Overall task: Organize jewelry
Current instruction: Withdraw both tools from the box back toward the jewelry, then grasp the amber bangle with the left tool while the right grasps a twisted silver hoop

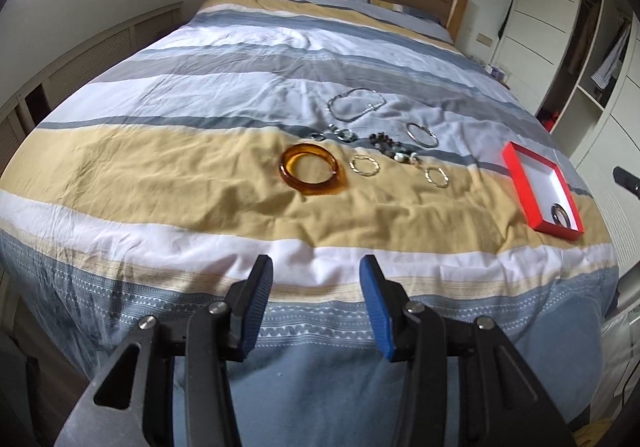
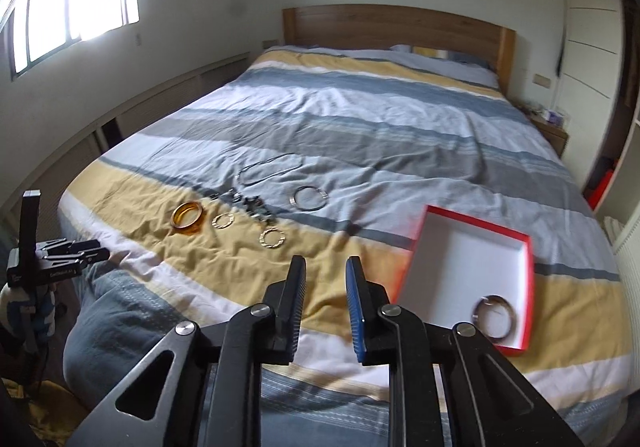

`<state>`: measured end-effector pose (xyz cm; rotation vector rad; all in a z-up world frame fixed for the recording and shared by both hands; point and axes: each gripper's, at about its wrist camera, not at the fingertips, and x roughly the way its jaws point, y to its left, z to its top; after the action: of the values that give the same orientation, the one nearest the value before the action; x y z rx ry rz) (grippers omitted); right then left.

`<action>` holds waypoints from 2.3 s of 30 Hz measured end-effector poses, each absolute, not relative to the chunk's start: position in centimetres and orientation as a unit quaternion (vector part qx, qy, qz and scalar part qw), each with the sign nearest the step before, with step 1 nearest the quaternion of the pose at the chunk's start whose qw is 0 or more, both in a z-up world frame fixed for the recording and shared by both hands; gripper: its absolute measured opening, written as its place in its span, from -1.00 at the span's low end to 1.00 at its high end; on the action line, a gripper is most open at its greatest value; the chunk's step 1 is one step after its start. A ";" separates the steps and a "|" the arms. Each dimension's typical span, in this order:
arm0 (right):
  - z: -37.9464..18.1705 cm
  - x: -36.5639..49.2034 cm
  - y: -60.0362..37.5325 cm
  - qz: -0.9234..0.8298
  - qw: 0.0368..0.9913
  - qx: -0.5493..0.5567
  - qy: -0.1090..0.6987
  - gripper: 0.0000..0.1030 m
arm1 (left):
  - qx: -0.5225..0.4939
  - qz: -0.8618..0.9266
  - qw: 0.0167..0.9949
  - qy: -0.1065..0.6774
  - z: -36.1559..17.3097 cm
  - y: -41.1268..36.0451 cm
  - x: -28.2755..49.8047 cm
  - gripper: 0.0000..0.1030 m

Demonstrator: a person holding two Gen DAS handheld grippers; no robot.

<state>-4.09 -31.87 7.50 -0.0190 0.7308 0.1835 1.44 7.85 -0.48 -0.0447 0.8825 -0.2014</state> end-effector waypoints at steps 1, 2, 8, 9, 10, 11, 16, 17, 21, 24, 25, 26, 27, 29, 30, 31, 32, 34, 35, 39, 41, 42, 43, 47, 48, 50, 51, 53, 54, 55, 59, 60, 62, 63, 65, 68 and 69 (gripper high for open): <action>7.0 -3.6 -31.4 0.098 0.927 -0.008 0.361 -0.65 | -0.023 -0.095 0.899 0.428 -0.7 7.9 1.7 -0.18; 6.4 -3.1 -31.0 0.107 0.924 -0.007 0.367 -0.67 | -0.026 -0.094 0.897 0.430 -1.0 7.9 2.1 -0.18; 2.9 -0.5 -29.0 0.143 0.906 -0.003 0.399 -0.70 | -0.015 -0.095 0.892 0.442 -2.7 6.8 4.3 -0.18; 2.3 0.0 -28.8 0.147 0.903 -0.002 0.404 -0.71 | -0.012 -0.096 0.892 0.442 -2.9 6.5 4.5 -0.18; 1.8 0.6 -28.6 0.153 0.900 -0.001 0.409 -0.71 | -0.010 -0.097 0.891 0.443 -3.1 6.4 5.0 -0.18; 1.4 1.2 -28.4 0.157 0.897 -0.001 0.413 -0.72 | -0.009 -0.099 0.890 0.444 -3.4 6.1 5.5 -0.18; -0.8 4.6 -27.0 0.182 0.883 -0.002 0.432 -0.72 | 0.008 -0.103 0.889 0.446 -4.1 5.2 8.5 -0.18; -1.2 5.3 -26.6 0.187 0.881 -0.002 0.435 -0.72 | 0.010 -0.104 0.889 0.446 -4.2 5.1 9.1 -0.18; -2.9 8.2 -24.8 0.211 0.870 -0.006 0.446 -0.72 | 0.028 -0.110 0.888 0.446 -4.7 4.3 11.9 -0.18; -4.1 10.4 -23.5 0.227 0.862 -0.011 0.454 -0.72 | 0.039 -0.114 0.885 0.450 -5.4 3.8 13.9 -0.18; -4.5 11.1 -23.0 0.232 0.859 -0.012 0.456 -0.72 | 0.043 -0.115 0.883 0.453 -5.7 3.7 14.6 -0.18; -4.9 11.7 -22.7 0.235 0.857 -0.013 0.459 -0.72 | 0.046 -0.117 0.881 0.456 -6.1 3.5 15.2 -0.18; -5.3 12.2 -22.3 0.239 0.854 -0.015 0.462 -0.72 | 0.049 -0.118 0.880 0.458 -6.3 3.4 15.7 -0.18; -6.2 13.3 -21.6 0.243 0.849 -0.020 0.468 -0.72 | 0.056 -0.121 0.876 0.463 -7.1 3.1 16.8 -0.18; -6.6 13.8 -21.4 0.244 0.847 -0.021 0.472 -0.72 | 0.058 -0.122 0.874 0.466 -7.4 3.1 17.1 -0.18; -7.0 14.2 -21.3 0.243 0.845 -0.022 0.476 -0.71 | 0.059 -0.123 0.873 0.469 -7.8 3.0 17.4 -0.18; -7.5 14.7 -21.1 0.242 0.843 -0.021 0.480 -0.71 | 0.062 -0.125 0.870 0.472 -8.2 2.8 17.8 -0.18; -8.3 15.4 -21.1 0.240 0.840 -0.016 0.487 -0.71 | 0.066 -0.131 0.867 0.477 -8.7 2.6 18.3 -0.18; -8.7 15.8 -21.0 0.238 0.838 -0.015 0.491 -0.71 | 0.068 -0.133 0.865 0.479 -9.0 2.5 18.5 -0.18; -10.2 16.9 -20.6 0.235 0.829 -0.023 0.507 -0.69 | 0.076 -0.139 0.855 0.494 -10.5 2.0 19.3 -0.18; -11.0 17.2 -20.3 0.236 0.825 -0.026 0.513 -0.68 | 0.077 -0.140 0.851 0.499 -11.1 1.8 19.6 -0.18; -11.2 17.3 -20.3 0.237 0.824 -0.025 0.515 -0.68 | 0.076 -0.140 0.850 0.502 -11.3 1.8 19.8 -0.18; -11.5 17.5 -20.3 0.237 0.823 -0.022 0.516 -0.68 | 0.075 -0.140 0.850 0.503 -11.5 1.8 19.9 -0.18; -12.3 17.8 -20.4 0.236 0.823 0.002 0.517 -0.68 | 0.083 -0.136 0.851 0.501 -11.9 1.5 19.9 -0.19; -12.4 17.9 -20.6 0.234 0.823 0.010 0.517 -0.68 | 0.083 -0.138 0.851 0.500 -11.9 1.6 19.9 -0.26; -12.6 17.9 -20.7 0.231 0.824 0.023 0.517 -0.72 | 0.077 -0.141 0.852 0.499 -11.8 1.6 19.8 -0.43; -12.6 18.0 -20.7 0.229 0.825 0.028 0.517 -0.81 | 0.075 -0.141 0.852 0.498 -11.7 1.6 19.8 -0.60; -12.5 18.0 -20.9 0.226 0.825 0.040 0.517 -0.90 | 0.067 -0.140 0.854 0.497 -11.3 1.7 19.7 -0.79; -12.3 17.9 -20.9 0.225 0.826 0.043 0.515 -0.90 | 0.059 -0.138 0.855 0.496 -11.1 1.8 19.6 -0.82; -12.1 17.7 -20.9 0.224 0.828 0.043 0.513 -0.91 | 0.048 -0.138 0.856 0.496 -10.9 2.0 19.4 -0.83; -10.9 16.1 -20.7 0.228 0.832 0.043 0.505 -0.91 | 0.014 -0.136 0.860 0.492 -9.9 2.7 18.3 -0.83; -10.5 15.6 -20.6 0.228 0.834 0.044 0.500 -0.91 | 0.011 -0.134 0.862 0.488 -9.5 2.8 17.8 -0.83; -9.5 14.4 -20.5 0.230 0.839 0.047 0.490 -0.91 | 0.008 -0.131 0.866 0.482 -8.8 2.8 17.0 -0.84; -8.9 13.8 -20.3 0.231 0.842 0.045 0.485 -0.91 | 0.005 -0.131 0.868 0.479 -8.4 2.9 16.5 -0.84; -7.7 12.3 -20.1 0.232 0.848 0.041 0.476 -0.91 | -0.001 -0.132 0.871 0.472 -7.6 3.0 15.6 -0.84; -5.8 10.3 -20.0 0.232 0.856 0.039 0.461 -0.91 | -0.010 -0.136 0.878 0.459 -6.0 3.2 13.8 -0.84; -5.2 9.7 -20.0 0.232 0.859 0.038 0.456 -0.91 | -0.011 -0.137 0.880 0.455 -5.5 3.3 13.4 -0.84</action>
<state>9.67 -19.97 -5.21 0.0800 0.9570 0.4862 13.36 3.27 -5.51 -0.0232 0.9478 -0.2861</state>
